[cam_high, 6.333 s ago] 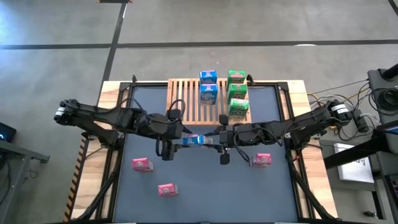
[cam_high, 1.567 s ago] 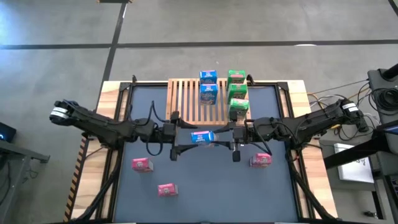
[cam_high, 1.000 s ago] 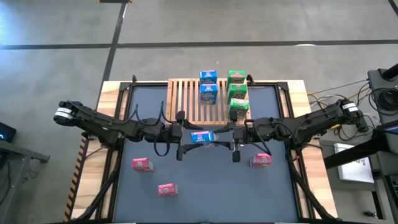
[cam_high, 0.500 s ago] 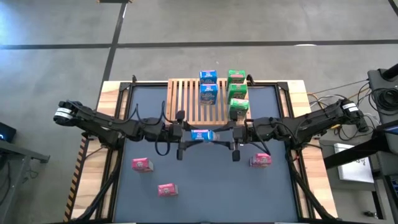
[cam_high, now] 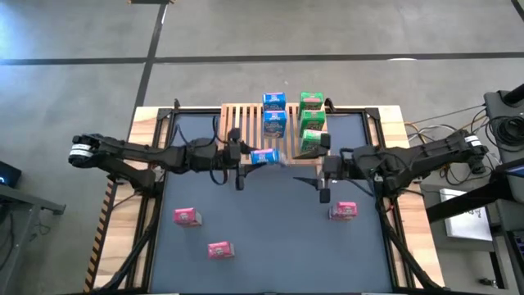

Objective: Stack cereal on shelf
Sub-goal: Put the blue cereal box on the shelf aligned with the other blue cereal boxes

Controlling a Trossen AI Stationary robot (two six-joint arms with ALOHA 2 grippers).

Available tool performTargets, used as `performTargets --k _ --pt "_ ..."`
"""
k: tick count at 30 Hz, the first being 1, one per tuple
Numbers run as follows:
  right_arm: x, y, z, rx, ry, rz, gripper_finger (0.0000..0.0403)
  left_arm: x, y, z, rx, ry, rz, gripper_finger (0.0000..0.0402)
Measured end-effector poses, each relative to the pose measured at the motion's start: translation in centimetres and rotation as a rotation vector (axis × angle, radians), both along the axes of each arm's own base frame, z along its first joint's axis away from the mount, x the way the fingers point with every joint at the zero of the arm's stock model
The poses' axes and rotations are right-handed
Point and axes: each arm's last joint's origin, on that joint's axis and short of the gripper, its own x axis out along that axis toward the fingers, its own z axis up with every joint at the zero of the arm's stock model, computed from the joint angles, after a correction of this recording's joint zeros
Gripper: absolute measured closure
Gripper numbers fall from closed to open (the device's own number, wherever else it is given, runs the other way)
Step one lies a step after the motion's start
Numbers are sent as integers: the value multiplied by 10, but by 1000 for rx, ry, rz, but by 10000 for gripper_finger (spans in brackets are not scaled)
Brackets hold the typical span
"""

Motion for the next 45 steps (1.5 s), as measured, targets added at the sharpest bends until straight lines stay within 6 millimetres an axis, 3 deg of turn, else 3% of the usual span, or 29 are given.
performTargets --k 6,12,30,45 --pt "-18 -4 11 25 -24 4 160 -4 35 -1 -51 9 -89 244" --pt "-22 -4 11 26 -18 5 163 -6 58 2 -79 79 -50 245" --pt "-21 -4 8 24 11 3 165 38 71 7 -67 344 -76 245" --pt "-21 -4 6 27 31 2 165 36 79 11 -84 375 -42 245"
